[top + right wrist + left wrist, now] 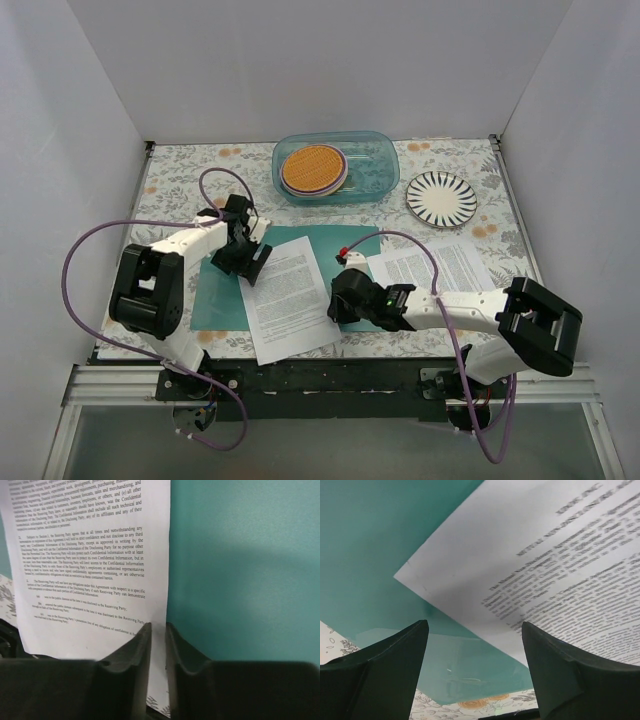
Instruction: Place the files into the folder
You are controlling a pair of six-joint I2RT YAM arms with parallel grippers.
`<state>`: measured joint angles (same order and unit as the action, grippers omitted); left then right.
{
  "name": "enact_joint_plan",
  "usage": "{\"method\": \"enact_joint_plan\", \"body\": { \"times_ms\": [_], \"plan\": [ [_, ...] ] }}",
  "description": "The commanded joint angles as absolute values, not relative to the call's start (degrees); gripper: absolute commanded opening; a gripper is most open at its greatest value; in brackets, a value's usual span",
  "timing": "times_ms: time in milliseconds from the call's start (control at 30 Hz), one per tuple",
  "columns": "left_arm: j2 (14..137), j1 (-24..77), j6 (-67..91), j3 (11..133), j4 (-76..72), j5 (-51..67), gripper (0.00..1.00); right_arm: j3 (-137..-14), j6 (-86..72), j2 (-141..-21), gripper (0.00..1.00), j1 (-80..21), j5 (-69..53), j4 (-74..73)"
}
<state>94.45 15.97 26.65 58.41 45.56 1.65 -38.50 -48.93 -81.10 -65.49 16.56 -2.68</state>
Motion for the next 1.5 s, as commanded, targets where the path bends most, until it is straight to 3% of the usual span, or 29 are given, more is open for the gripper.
{"method": "enact_joint_plan", "body": {
  "times_ms": [0, 167, 500, 733, 933, 1067, 1133, 1167, 1333, 1467],
  "plan": [
    [95.36, 19.94, 27.95, 57.48, 42.98, -2.63, 0.74, -37.88, -50.01, -81.82, 0.33, -64.17, 12.84, 5.27],
    [96.42, 22.5, 29.0, 57.04, 42.54, -4.04, 0.73, -35.78, -49.13, -81.3, 0.44, -61.09, 8.27, 10.28],
    [96.59, 25.13, 29.97, 57.13, 42.8, -4.75, 0.73, -29.1, -50.53, -86.91, 0.43, -53.01, -4.91, 25.01],
    [96.59, 25.58, 30.5, 57.04, 42.89, -4.75, 0.73, -27.43, -52.9, -92.99, 0.4, -52.82, -12.03, 36.88],
    [96.68, 25.84, 30.85, 57.13, 42.71, -4.66, 0.73, -25.66, -53.53, -91.41, 0.32, -52.47, -13.01, 40.35],
    [96.5, 25.84, 31.9, 58.87, 43.85, -3.79, 0.75, -26.28, -52.21, -89.48, 0.01, -52.47, -12.04, 38.51],
    [95.55, 25.84, 32.43, 61.24, 45.52, -3.52, 0.82, -27.59, -50.54, -88.6, 0.01, -52.47, -10.47, 36.4],
    [94.93, 25.75, 32.61, 64.65, 48.31, -3.43, 0.98, -27.95, -49.84, -86.85, 0.01, -52.47, -9.5, 34.3],
    [90.97, 20.23, 31.56, 78.29, 56.59, 2.0, 0.98, -30.4, -43.62, -78.85, 0.01, -52.47, -0.65, 25.59],
    [91.23, 9.7, 27.96, 82.62, 59.33, 5.19, 0.98, -35.05, -39.48, -73.58, 0.01, -52.56, 4.74, 19.35]
  ]
}}
